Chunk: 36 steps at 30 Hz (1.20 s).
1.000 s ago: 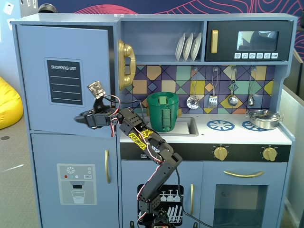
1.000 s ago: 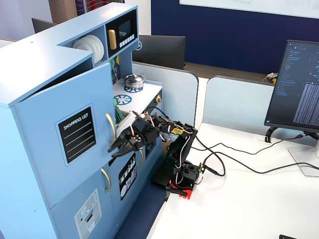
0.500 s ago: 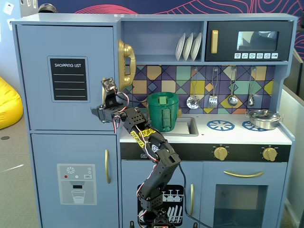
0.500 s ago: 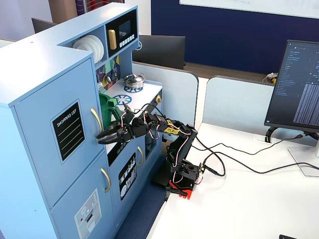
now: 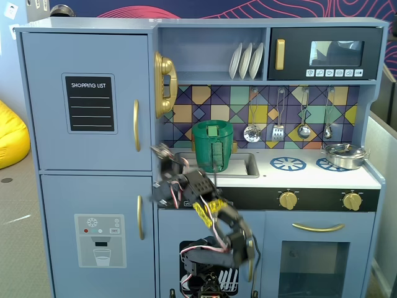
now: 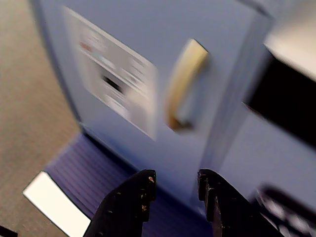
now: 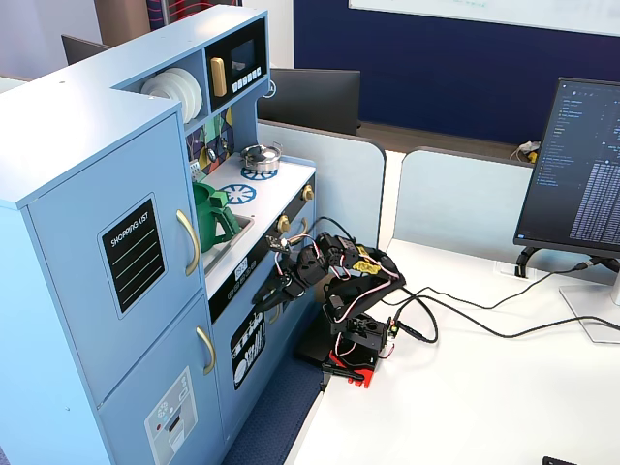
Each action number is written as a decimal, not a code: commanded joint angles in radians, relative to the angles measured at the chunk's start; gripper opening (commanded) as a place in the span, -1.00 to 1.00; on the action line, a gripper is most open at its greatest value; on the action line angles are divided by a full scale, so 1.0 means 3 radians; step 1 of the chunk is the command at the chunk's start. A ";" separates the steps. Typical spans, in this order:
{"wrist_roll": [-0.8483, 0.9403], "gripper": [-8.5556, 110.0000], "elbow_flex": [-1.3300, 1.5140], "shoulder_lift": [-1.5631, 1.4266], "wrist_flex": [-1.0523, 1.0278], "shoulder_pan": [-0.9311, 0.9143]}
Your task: Close the left cabinet door
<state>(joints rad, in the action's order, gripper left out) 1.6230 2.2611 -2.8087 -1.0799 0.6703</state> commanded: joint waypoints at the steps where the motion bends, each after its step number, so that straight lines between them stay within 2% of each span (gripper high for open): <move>1: -0.0036 -0.86 0.0603 -0.0680 -0.0424 -0.0885; 7: 0.0015 -0.86 0.1452 -0.1207 -0.0798 -0.1897; 13: -0.0128 -0.86 0.1984 -0.1227 -0.0833 -0.2301; 18: -0.0194 -0.86 0.2316 -0.1227 -0.0941 -0.2434; 22: 0.0189 -0.86 0.2449 -0.1232 -0.1391 -0.2398; 27: -0.0169 -0.86 0.2449 -0.1232 -0.1493 -0.2327; 30: -0.0363 -0.77 0.2449 -0.1232 -0.1514 -0.2367; 36: -0.0368 -0.76 0.2449 -0.1232 -0.1514 -0.2342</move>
<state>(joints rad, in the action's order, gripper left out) 1.5555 2.9790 -3.1845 -1.3698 -0.0368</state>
